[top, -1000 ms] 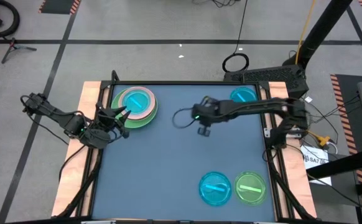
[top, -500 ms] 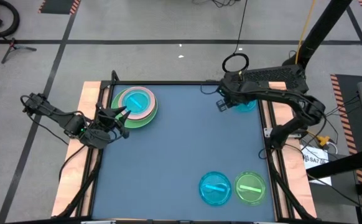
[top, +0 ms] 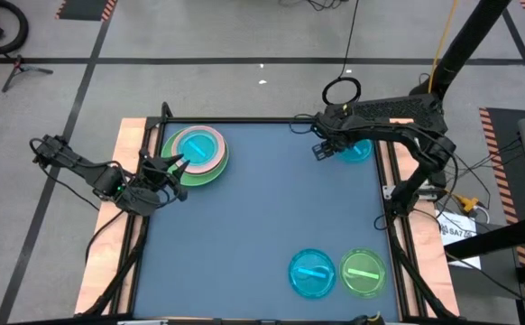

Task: Stack plastic plates
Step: Stack the top right blue plate on top of the top left blue plate

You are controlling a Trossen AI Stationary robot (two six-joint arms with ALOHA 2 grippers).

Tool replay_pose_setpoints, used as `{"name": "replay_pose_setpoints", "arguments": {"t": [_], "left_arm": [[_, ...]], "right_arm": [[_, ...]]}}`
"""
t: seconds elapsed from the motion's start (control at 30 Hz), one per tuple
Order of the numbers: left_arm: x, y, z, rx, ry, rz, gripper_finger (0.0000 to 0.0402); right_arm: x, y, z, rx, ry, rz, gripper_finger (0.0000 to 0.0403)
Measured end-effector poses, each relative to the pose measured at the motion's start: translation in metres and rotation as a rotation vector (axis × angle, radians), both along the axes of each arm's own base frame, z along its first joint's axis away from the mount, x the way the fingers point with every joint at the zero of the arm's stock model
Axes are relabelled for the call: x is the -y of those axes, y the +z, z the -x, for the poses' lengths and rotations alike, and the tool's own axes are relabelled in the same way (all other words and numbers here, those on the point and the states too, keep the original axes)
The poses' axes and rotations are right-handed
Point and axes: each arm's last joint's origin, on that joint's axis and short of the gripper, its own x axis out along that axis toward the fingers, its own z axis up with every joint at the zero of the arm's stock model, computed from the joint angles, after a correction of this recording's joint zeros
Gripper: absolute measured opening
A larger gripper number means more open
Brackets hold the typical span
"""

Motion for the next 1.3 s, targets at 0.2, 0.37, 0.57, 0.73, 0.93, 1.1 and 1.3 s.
{"name": "replay_pose_setpoints", "arguments": {"t": [0.2,0.37,0.57,0.73,0.93,1.1,1.3], "left_arm": [[0.0,0.0,0.0,-0.003,-0.001,-0.003,0.0129],[0.0,0.0,0.0,-0.003,-0.001,-0.003,0.0129],[0.0,0.0,0.0,-0.003,-0.001,-0.003,0.0129],[0.0,0.0,0.0,-0.003,-0.001,-0.003,0.0129],[0.0,0.0,0.0,-0.009,-0.003,-0.009,0.0129],[0.0,0.0,0.0,-0.01,-0.003,-0.009,0.0129],[0.0,0.0,0.0,-0.007,0.005,-0.014,0.0129]], "right_arm": [[0.004,-0.022,-0.005,-0.053,0.001,-0.03,0.0161],[0.006,-0.027,-0.006,-0.09,0.007,-0.003,0.0136],[0.007,-0.027,-0.007,-0.085,0.017,0.002,0.0084],[0.008,-0.028,-0.006,-0.09,0.019,0.009,0.0028],[0.007,-0.026,-0.006,-0.107,0.037,0.017,0.0008],[-0.004,-0.011,-0.011,-0.087,0.083,0.073,0.0002],[-0.03,0.013,-0.027,-0.023,0.188,0.181,0.0001]]}}
